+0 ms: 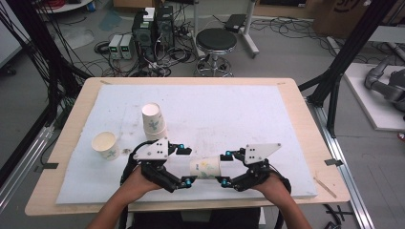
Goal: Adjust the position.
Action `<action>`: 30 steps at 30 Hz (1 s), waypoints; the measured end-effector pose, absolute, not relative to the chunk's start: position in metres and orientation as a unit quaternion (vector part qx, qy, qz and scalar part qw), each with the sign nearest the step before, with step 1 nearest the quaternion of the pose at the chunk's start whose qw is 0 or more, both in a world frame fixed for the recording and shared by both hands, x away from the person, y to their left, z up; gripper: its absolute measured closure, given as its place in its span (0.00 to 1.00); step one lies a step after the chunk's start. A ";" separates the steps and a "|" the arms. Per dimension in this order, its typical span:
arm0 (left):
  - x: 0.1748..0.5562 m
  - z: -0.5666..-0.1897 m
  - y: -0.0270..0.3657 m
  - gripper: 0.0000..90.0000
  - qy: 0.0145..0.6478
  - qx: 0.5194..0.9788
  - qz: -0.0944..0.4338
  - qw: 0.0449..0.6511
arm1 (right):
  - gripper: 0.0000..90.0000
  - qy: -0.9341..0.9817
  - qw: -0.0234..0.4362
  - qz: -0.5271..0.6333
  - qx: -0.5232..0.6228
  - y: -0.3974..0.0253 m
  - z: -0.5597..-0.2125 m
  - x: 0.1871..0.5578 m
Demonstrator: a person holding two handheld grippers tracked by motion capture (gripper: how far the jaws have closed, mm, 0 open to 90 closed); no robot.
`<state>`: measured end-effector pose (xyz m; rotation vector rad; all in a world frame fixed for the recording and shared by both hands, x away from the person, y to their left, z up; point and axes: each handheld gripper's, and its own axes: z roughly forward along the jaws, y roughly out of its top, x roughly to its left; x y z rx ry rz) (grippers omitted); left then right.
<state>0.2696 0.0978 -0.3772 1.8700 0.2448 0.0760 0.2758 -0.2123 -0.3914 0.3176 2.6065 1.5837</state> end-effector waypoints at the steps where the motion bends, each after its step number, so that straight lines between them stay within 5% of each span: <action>1: 0.270 -0.376 0.097 0.16 0.103 0.807 0.035 0.581 | 0.35 0.854 0.039 0.509 0.101 -0.211 -0.390 0.276; 30: 0.277 -0.385 0.081 0.20 0.090 0.860 0.039 0.501 | 0.35 0.933 0.077 0.351 0.036 -0.176 -0.354 0.284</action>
